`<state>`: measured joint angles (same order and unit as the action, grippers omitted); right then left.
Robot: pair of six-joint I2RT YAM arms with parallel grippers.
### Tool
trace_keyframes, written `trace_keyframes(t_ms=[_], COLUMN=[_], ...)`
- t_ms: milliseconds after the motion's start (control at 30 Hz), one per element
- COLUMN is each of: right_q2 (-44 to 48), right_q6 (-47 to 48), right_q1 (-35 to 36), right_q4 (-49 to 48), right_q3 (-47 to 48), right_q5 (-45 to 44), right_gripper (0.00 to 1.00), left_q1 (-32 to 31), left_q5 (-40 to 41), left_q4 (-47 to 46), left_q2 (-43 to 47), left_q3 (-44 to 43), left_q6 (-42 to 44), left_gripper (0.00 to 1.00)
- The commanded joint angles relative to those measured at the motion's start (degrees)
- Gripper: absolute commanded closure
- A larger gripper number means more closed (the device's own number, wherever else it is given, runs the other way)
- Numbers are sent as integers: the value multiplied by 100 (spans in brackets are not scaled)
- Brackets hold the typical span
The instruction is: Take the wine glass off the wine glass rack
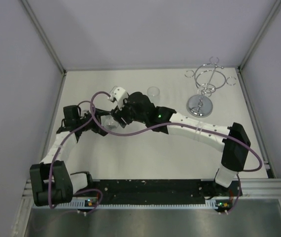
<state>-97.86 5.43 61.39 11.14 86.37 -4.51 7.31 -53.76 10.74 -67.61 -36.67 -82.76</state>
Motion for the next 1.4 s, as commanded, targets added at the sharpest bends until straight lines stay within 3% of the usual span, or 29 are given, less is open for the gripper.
trace_keyframes(t_ms=[0,300,333,400,433,467,533,700,800,933,1100,1367], right_q2=[-197,-593,-620,-629,-629,-629,-568,-322,3,566,909,1015], right_q6=[-376,-499,-499,-499,-482,-473,-403,10,343,1080,2074,3103], right_q1=[49,75,75,67,67,67,67,-3,-188,-425,-636,-751], right_q4=[-279,-235,-243,-278,-305,-322,-384,-507,-332,282,1828,2631], right_q3=[424,592,600,609,609,609,601,417,197,-216,-322,-542], right_q5=[-85,-190,-260,-331,-340,-348,-418,-761,-482,80,837,900], right_gripper=[39,48,54,77,91,100,100,100,100,100,100,100], left_q1=[34,34,34,25,33,42,60,253,446,701,886,983], left_q5=[-82,-117,-117,-126,-118,-65,49,181,313,348,445,673], left_q4=[-72,-55,-55,-37,-11,41,51,-55,24,-72,-204,-239], left_q2=[240,433,451,486,495,512,539,661,854,1101,1233,1365], left_q3=[-69,-104,-95,-86,-86,-78,-52,98,168,352,546,538], left_q6=[-214,-319,-311,-328,-294,-189,5,208,357,497,814,1754], left_gripper=[100,100,100,100,89,57,2,1,1,1,1,2])
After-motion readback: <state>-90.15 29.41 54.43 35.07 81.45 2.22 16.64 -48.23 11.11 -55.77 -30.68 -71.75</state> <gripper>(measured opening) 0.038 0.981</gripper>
